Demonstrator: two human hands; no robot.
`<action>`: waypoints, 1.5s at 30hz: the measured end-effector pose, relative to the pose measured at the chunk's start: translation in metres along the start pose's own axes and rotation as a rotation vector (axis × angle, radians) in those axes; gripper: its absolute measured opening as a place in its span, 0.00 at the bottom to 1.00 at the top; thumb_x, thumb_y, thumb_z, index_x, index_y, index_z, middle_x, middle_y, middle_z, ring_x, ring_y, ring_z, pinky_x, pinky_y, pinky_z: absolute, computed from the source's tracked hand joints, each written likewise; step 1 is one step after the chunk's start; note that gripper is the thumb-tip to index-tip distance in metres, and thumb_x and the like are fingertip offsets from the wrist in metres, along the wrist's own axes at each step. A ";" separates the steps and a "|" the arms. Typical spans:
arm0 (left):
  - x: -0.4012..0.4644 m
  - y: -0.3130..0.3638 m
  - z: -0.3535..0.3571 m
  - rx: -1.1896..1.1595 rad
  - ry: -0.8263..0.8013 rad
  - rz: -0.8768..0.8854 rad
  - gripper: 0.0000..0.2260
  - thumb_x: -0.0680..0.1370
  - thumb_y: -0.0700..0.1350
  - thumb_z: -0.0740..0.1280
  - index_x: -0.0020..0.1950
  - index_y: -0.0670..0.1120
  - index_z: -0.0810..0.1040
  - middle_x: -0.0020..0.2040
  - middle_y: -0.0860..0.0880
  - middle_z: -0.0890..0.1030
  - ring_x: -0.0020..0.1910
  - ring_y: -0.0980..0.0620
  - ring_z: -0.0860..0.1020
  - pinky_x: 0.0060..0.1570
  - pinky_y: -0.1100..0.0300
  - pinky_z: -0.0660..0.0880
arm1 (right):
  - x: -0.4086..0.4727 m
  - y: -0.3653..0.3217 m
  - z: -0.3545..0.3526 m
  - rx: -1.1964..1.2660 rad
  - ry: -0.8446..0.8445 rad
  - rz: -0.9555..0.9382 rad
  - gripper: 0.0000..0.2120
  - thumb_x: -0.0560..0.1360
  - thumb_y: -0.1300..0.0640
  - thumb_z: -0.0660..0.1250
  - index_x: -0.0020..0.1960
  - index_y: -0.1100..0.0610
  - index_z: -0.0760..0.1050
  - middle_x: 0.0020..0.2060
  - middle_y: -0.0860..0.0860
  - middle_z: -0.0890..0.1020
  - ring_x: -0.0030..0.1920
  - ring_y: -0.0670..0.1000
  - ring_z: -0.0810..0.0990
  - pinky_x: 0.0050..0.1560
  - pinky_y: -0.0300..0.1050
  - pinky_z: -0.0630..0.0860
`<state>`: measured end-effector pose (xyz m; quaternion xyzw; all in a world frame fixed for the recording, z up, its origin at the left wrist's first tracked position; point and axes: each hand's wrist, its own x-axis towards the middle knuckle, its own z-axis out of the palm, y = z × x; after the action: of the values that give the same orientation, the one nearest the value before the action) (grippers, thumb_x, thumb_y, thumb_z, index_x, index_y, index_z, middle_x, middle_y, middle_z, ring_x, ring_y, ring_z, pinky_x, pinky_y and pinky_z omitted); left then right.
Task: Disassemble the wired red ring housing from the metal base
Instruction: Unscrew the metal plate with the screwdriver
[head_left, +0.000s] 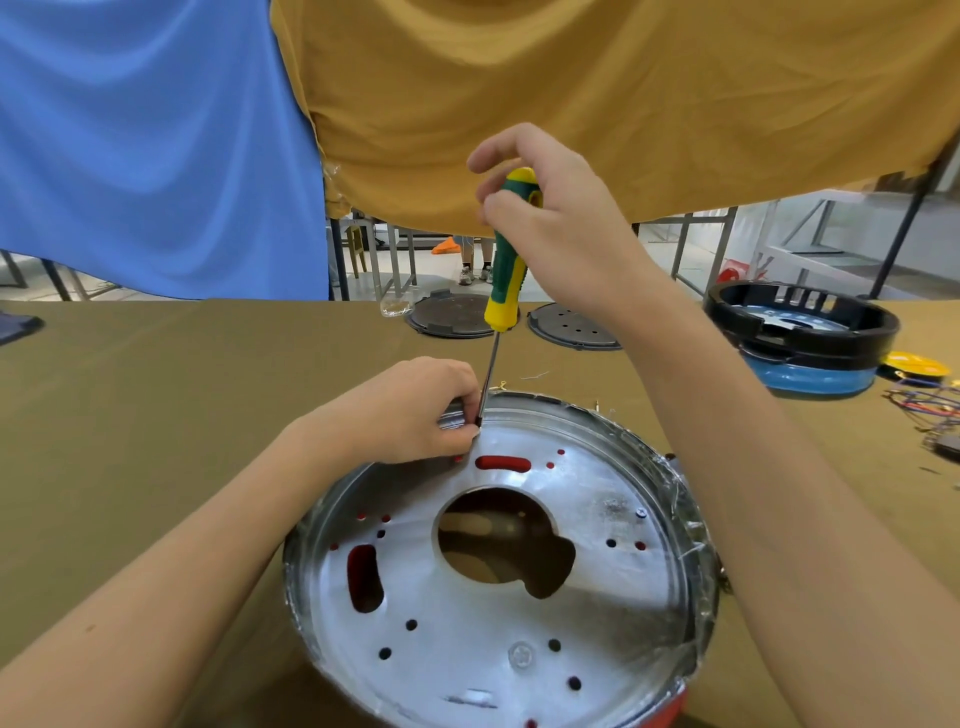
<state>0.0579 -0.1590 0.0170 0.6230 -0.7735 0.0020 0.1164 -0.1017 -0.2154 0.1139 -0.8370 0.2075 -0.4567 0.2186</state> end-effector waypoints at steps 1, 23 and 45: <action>0.000 -0.001 0.000 -0.006 -0.009 0.000 0.08 0.76 0.49 0.70 0.41 0.59 0.73 0.46 0.60 0.75 0.44 0.62 0.75 0.44 0.70 0.69 | 0.000 0.002 0.001 -0.049 -0.019 0.001 0.10 0.80 0.57 0.61 0.60 0.53 0.72 0.43 0.51 0.77 0.39 0.47 0.74 0.39 0.42 0.73; -0.021 -0.022 -0.051 -0.375 0.028 -0.244 0.03 0.75 0.48 0.71 0.42 0.51 0.83 0.47 0.61 0.84 0.43 0.63 0.82 0.47 0.66 0.77 | 0.007 0.011 -0.014 0.032 0.392 -0.022 0.13 0.80 0.57 0.65 0.64 0.55 0.71 0.47 0.40 0.72 0.43 0.31 0.73 0.45 0.24 0.70; -0.030 -0.050 -0.050 -0.289 -0.234 -0.422 0.11 0.82 0.53 0.62 0.55 0.51 0.81 0.48 0.56 0.84 0.43 0.60 0.83 0.41 0.66 0.78 | 0.006 0.022 -0.009 -0.082 0.144 0.033 0.14 0.79 0.53 0.67 0.64 0.52 0.71 0.44 0.40 0.72 0.40 0.40 0.75 0.39 0.24 0.73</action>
<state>0.1208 -0.1341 0.0534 0.7433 -0.6271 -0.2046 0.1119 -0.1094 -0.2381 0.1098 -0.8067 0.2549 -0.5033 0.1761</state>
